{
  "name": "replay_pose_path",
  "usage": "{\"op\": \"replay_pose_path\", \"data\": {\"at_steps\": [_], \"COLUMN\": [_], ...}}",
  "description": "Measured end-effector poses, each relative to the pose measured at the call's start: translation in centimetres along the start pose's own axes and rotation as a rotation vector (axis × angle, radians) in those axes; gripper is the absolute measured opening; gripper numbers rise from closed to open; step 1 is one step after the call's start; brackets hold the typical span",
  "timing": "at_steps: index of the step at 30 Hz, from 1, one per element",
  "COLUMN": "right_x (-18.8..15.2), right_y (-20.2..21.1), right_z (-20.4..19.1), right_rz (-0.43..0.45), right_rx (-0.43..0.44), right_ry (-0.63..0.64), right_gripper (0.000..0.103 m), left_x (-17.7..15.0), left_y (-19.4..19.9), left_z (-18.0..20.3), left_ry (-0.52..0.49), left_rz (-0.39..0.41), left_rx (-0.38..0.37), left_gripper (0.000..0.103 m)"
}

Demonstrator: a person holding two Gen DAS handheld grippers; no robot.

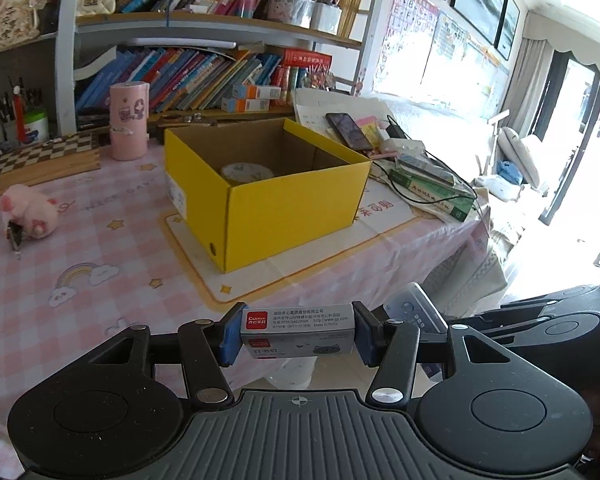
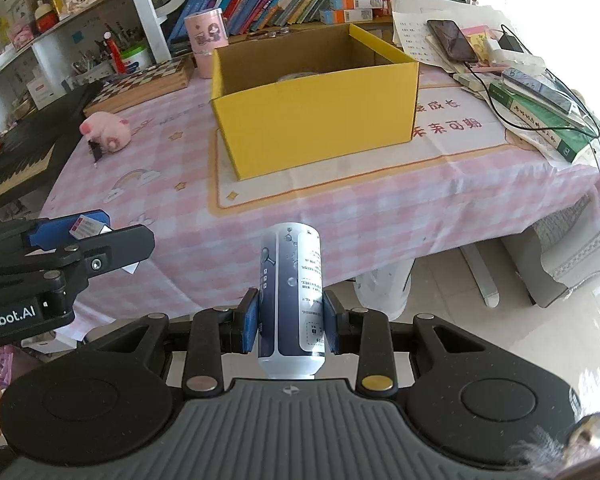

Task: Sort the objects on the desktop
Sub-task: 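Carry the small box and glue bottle with both tools toward the yellow box, then lower both tools into the yellow box and open them, releasing box and bottle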

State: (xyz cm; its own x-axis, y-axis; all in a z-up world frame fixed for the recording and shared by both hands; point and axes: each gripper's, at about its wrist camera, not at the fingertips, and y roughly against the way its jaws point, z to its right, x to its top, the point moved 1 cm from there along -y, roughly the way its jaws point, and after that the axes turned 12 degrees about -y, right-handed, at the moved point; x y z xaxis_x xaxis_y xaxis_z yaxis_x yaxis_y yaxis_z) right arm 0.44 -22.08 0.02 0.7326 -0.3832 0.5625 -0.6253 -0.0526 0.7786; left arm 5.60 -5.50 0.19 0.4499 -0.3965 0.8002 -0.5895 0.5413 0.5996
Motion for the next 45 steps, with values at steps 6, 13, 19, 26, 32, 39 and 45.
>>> {"op": "replay_pose_path", "data": {"at_steps": [6, 13, 19, 26, 32, 39, 45], "right_x": [3.3, 6.8, 10.2, 16.5, 21.5, 25.7, 27.4], "right_y": [-1.5, -2.9, -4.0, -4.3, -4.2, -6.0, -9.0], "right_z": [3.4, 7.2, 9.5, 10.4, 9.5, 7.5, 5.5], "right_rz": [-0.026, -0.038, -0.018, 0.074, 0.164, 0.213, 0.178], "right_rx": [0.014, 0.045, 0.098, 0.194, 0.274, 0.323, 0.348], "right_ry": [0.012, 0.022, 0.04, 0.077, 0.123, 0.159, 0.219], "right_gripper": [0.03, 0.03, 0.03, 0.03, 0.03, 0.03, 0.03], "left_x": [2.2, 4.8, 7.4, 12.0, 14.8, 16.1, 15.2], "left_y": [-3.4, -6.6, -8.3, -9.8, -12.6, -18.4, -23.4], "left_z": [2.0, 4.0, 4.8, 3.3, 0.7, -1.8, -2.8], "left_ry": [0.003, 0.01, 0.021, 0.031, 0.045, -0.007, -0.005], "left_rz": [-0.016, -0.002, 0.022, 0.113, 0.139, 0.034, -0.165], "left_rx": [0.007, 0.044, 0.119, 0.234, 0.32, 0.395, 0.343], "left_gripper": [0.053, 0.053, 0.053, 0.053, 0.053, 0.053, 0.053]}}
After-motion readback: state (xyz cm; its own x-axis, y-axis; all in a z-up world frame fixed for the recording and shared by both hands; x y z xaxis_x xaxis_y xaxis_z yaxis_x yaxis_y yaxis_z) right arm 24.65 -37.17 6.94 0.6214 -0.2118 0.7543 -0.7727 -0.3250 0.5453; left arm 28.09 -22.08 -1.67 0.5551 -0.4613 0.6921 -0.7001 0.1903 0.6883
